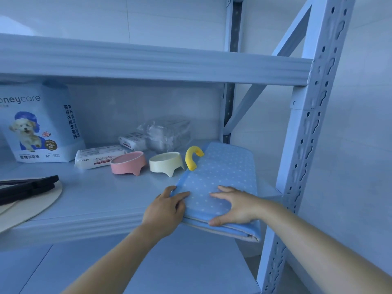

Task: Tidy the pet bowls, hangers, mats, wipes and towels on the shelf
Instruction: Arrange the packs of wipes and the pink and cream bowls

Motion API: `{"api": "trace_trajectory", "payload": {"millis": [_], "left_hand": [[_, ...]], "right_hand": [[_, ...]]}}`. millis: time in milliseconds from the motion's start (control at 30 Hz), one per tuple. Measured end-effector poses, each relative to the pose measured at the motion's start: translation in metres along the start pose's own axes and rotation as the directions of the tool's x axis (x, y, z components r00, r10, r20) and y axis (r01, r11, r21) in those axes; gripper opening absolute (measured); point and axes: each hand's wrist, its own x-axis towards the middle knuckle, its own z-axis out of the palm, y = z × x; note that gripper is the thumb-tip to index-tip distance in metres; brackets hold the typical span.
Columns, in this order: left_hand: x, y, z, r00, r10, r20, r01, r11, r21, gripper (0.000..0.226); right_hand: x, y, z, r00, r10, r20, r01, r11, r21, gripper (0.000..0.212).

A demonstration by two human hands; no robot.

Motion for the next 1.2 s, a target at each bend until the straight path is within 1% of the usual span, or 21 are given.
{"api": "trace_trajectory", "payload": {"millis": [100, 167, 233, 300, 367, 567, 667, 767, 833, 900, 1000, 1100, 1200], "left_hand": [[-0.002, 0.008, 0.002, 0.999, 0.032, 0.040, -0.034, 0.999, 0.041, 0.039], [-0.005, 0.011, 0.005, 0.995, 0.069, 0.074, -0.070, 0.998, 0.010, 0.040], [-0.007, 0.011, 0.007, 0.986, 0.117, 0.115, -0.104, 0.988, -0.115, 0.041], [-0.011, 0.008, 0.009, 0.973, 0.175, 0.152, -0.128, 0.951, -0.281, 0.039], [-0.015, 0.005, 0.013, 0.961, 0.230, 0.157, -0.159, 0.916, -0.369, 0.036], [-0.018, 0.006, 0.017, 0.956, 0.266, 0.124, -0.204, 0.905, -0.374, 0.038], [-0.015, 0.007, 0.010, 0.953, 0.279, 0.117, -0.226, 0.914, -0.338, 0.039], [-0.011, 0.001, 0.003, 0.961, 0.254, 0.109, -0.211, 0.929, -0.303, 0.040], [-0.009, -0.005, -0.003, 0.967, 0.228, 0.110, -0.189, 0.940, -0.283, 0.042], [-0.007, -0.014, -0.009, 0.971, 0.214, 0.111, -0.178, 0.948, -0.263, 0.043], [-0.003, -0.031, -0.022, 0.979, 0.182, 0.096, -0.155, 0.959, -0.237, 0.044], [0.003, -0.056, -0.037, 0.989, 0.125, 0.077, -0.105, 0.967, -0.231, 0.044], [0.014, -0.086, -0.051, 0.996, 0.086, 0.036, -0.076, 0.973, -0.218, 0.043]], "right_hand": [[0.002, 0.016, -0.005, 0.999, -0.011, 0.034, 0.010, 1.000, 0.018, 0.095], [0.003, 0.025, -0.010, 0.998, -0.019, 0.061, 0.019, 1.000, -0.002, 0.088], [0.001, 0.032, -0.015, 0.998, -0.018, 0.062, 0.020, 0.999, -0.032, 0.077], [-0.002, 0.040, -0.019, 0.999, 0.006, 0.043, -0.004, 0.999, -0.038, 0.067], [-0.005, 0.047, -0.022, 0.999, 0.036, 0.034, -0.034, 0.999, -0.033, 0.062], [-0.010, 0.058, -0.024, 0.996, 0.087, -0.007, -0.087, 0.996, 0.020, 0.059], [-0.011, 0.059, -0.026, 0.994, 0.088, -0.068, -0.084, 0.995, 0.056, 0.050], [-0.005, 0.052, -0.026, 0.982, 0.095, -0.164, -0.073, 0.988, 0.138, 0.039], [0.003, 0.041, -0.022, 0.965, 0.063, -0.253, -0.026, 0.989, 0.148, 0.038], [0.015, 0.027, -0.017, 0.941, -0.003, -0.338, 0.054, 0.989, 0.141, 0.038], [0.037, 0.000, -0.012, 0.901, -0.097, -0.423, 0.182, 0.970, 0.164, 0.033], [0.064, -0.030, -0.010, 0.885, -0.166, -0.434, 0.268, 0.946, 0.185, 0.031], [0.095, -0.058, -0.008, 0.880, -0.242, -0.408, 0.327, 0.933, 0.153, 0.032]]}}
